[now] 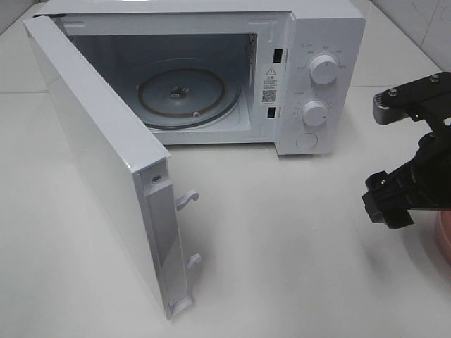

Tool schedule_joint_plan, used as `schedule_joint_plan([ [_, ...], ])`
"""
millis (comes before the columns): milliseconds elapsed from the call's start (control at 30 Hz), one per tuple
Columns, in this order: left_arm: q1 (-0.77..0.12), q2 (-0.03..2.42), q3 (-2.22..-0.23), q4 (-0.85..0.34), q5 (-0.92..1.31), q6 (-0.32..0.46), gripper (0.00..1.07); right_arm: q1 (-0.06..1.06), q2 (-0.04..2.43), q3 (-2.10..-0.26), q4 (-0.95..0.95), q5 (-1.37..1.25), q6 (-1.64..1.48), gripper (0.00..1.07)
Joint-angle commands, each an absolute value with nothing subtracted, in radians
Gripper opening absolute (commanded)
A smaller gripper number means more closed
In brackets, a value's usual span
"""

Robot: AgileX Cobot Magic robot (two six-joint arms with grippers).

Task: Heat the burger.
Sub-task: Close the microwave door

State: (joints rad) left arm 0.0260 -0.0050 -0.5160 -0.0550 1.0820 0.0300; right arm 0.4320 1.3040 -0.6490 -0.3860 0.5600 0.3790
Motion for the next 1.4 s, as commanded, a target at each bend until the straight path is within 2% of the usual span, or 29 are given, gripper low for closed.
schedule_joint_plan([
  [33,0.028,-0.009,-0.517,-0.056,1.071,0.032,0.98,0.433,1.253,-0.65,-0.262,0.577,0.259,0.81],
  [133,0.028,-0.009,-0.517,-0.056,1.071,0.032,0.98,0.433,1.214,-0.65,-0.191,0.608,0.204,0.79],
  [367,0.028,-0.009,-0.517,-0.056,1.071,0.032,0.98,0.433,1.139,-0.638,-0.178,0.638,0.2,0.77],
  [733,0.028,-0.009,-0.517,-0.056,1.071,0.032,0.98,0.433,0.817,-0.529,-0.178,0.652,0.196,0.76],
  [1033,0.028,-0.009,-0.517,-0.056,1.071,0.032,0.98,0.43,0.583,-0.529,-0.125,0.823,0.209,0.77],
  [1400,0.028,-0.009,-0.517,-0.056,1.071,0.032,0.98,0.25,0.312,-0.523,-0.089,0.904,0.122,0.76],
])
